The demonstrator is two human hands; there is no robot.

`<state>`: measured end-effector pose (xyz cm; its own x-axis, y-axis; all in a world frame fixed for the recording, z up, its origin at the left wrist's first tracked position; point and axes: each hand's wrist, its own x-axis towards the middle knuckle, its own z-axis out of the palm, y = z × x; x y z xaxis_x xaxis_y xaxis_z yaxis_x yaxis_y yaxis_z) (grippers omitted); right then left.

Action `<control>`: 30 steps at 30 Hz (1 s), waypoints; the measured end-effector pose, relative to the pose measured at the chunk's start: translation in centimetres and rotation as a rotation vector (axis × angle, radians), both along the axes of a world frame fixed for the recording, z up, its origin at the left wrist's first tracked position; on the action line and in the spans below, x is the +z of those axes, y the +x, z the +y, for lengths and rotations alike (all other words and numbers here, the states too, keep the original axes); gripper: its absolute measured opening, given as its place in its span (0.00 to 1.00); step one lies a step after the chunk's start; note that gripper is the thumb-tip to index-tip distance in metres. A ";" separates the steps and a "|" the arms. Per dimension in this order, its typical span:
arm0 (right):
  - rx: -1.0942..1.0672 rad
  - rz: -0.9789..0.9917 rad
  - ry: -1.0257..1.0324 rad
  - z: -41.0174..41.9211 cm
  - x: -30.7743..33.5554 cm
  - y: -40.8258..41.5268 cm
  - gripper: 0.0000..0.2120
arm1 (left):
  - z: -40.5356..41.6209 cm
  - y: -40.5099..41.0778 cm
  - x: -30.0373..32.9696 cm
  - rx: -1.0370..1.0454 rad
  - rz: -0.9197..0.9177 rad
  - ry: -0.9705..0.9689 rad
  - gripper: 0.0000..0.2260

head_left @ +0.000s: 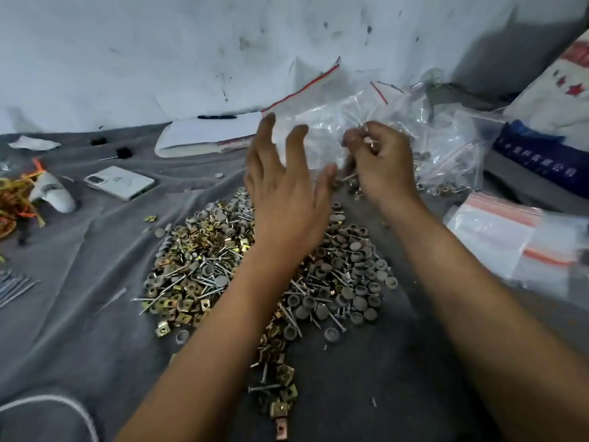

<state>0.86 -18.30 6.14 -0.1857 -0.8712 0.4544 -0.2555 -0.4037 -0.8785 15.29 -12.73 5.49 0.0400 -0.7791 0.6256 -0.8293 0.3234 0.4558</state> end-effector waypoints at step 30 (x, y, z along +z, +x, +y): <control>0.110 0.692 0.510 7.0 -3.8 -16.0 0.08 | -4.7 -16.3 -4.1 -0.323 0.037 0.649 0.05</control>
<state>-15.17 -11.27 2.33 0.0852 -0.9962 -0.0172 -0.7823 -0.0562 -0.6204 -0.96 -17.38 1.36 -0.2426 -0.9695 0.0360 -0.7182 0.2044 0.6652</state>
